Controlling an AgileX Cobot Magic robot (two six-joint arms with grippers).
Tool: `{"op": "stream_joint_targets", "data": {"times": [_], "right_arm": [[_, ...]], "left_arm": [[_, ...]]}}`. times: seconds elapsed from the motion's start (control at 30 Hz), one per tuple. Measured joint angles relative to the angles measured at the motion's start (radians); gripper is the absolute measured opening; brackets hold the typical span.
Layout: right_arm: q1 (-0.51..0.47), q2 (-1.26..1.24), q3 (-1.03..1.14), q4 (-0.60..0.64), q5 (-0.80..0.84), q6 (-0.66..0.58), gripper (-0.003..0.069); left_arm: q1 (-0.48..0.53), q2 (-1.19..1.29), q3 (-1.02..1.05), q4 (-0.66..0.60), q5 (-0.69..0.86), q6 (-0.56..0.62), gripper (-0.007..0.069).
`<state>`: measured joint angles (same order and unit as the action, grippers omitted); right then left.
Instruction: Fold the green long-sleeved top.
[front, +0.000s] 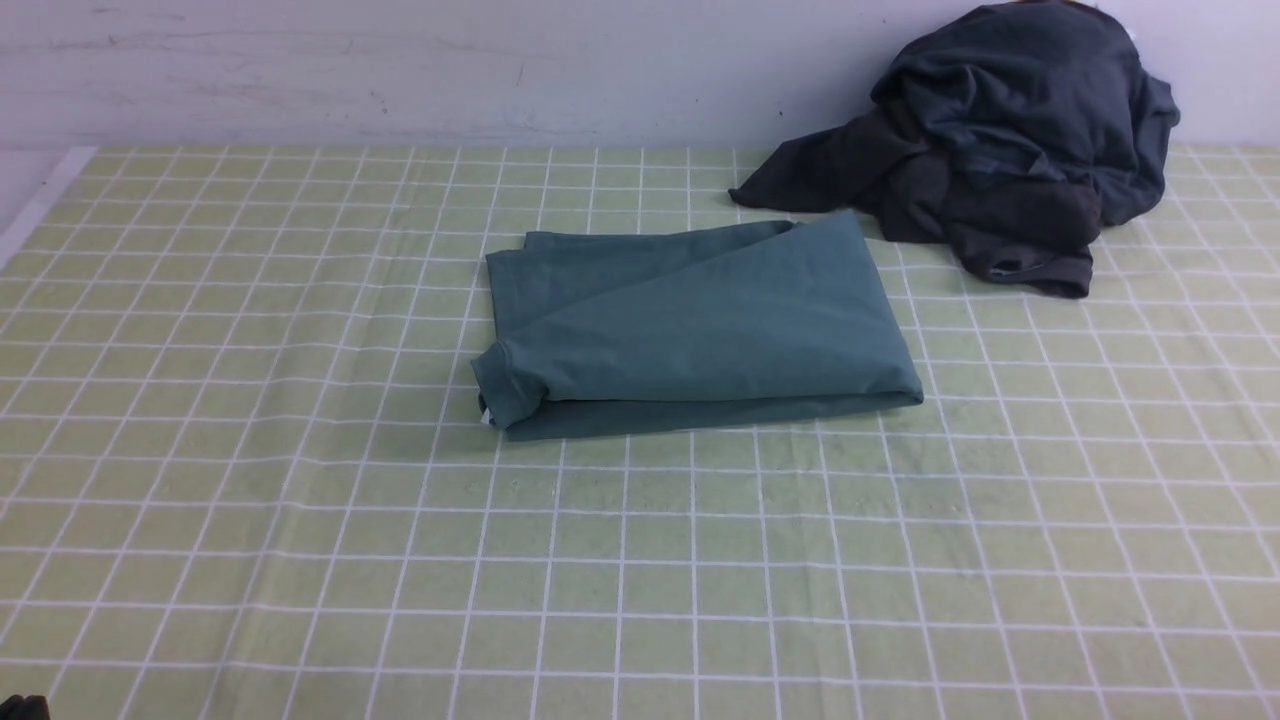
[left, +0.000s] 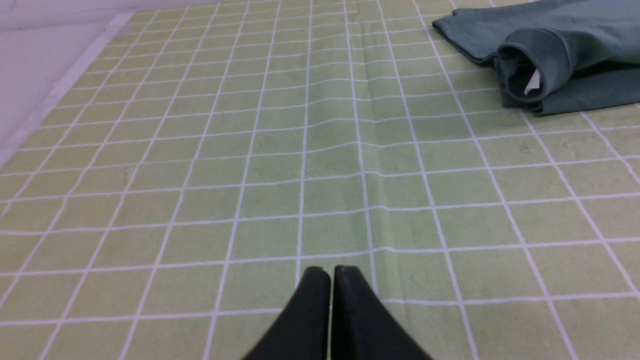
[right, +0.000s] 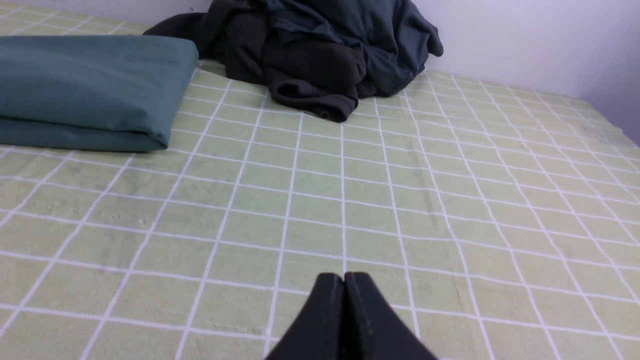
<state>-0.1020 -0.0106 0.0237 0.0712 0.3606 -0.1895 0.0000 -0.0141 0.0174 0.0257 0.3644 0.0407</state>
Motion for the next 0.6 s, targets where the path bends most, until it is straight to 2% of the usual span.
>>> {"op": "stream_joint_targets", "data": {"times": [0.6], "right_arm": [[0.000, 0.000, 0.000, -0.001, 0.000, 0.000, -0.0010]], "left_arm": [[0.008, 0.000, 0.000, 0.000, -0.001, 0.000, -0.0003]]}}
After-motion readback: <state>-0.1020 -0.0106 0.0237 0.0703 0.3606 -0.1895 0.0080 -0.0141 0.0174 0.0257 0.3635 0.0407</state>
